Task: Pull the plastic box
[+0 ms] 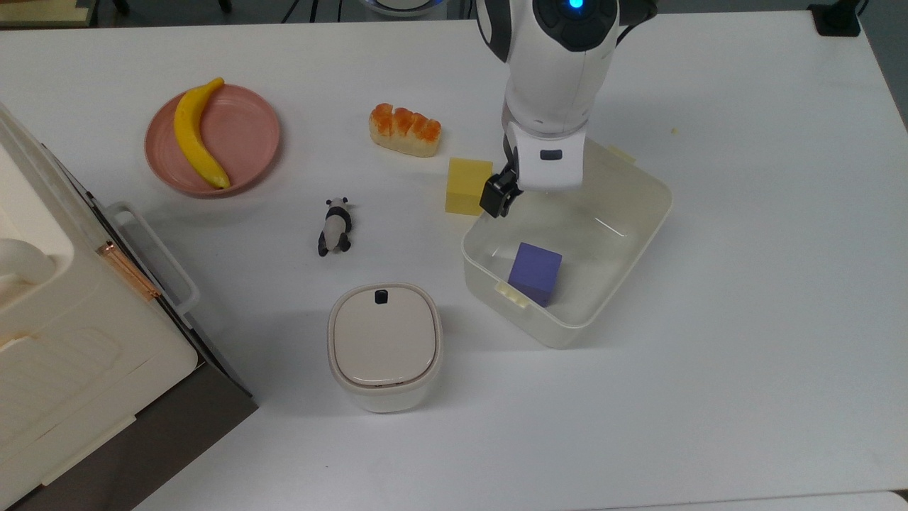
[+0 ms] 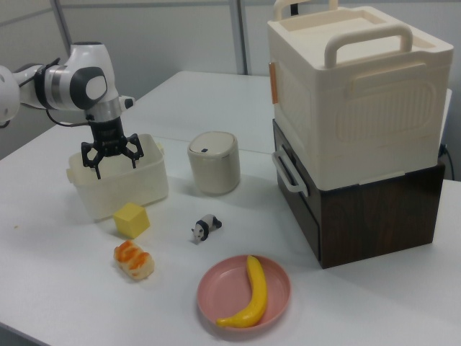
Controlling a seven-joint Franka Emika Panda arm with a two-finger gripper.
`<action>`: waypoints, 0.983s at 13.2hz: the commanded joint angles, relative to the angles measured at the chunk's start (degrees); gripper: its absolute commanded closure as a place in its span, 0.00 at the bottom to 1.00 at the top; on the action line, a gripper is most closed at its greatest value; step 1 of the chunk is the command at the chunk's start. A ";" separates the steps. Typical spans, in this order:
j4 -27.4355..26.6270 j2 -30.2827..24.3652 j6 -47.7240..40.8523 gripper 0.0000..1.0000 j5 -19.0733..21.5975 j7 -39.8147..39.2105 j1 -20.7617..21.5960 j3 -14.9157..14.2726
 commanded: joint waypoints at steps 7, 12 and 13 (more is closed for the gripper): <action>0.29 -6.21 -0.22 0.00 -1.07 19.86 -1.23 -0.37; 0.03 -11.84 -2.84 0.00 -2.13 37.41 -5.44 -1.43; 0.11 -12.55 -5.38 0.00 -3.17 37.50 -6.58 -1.51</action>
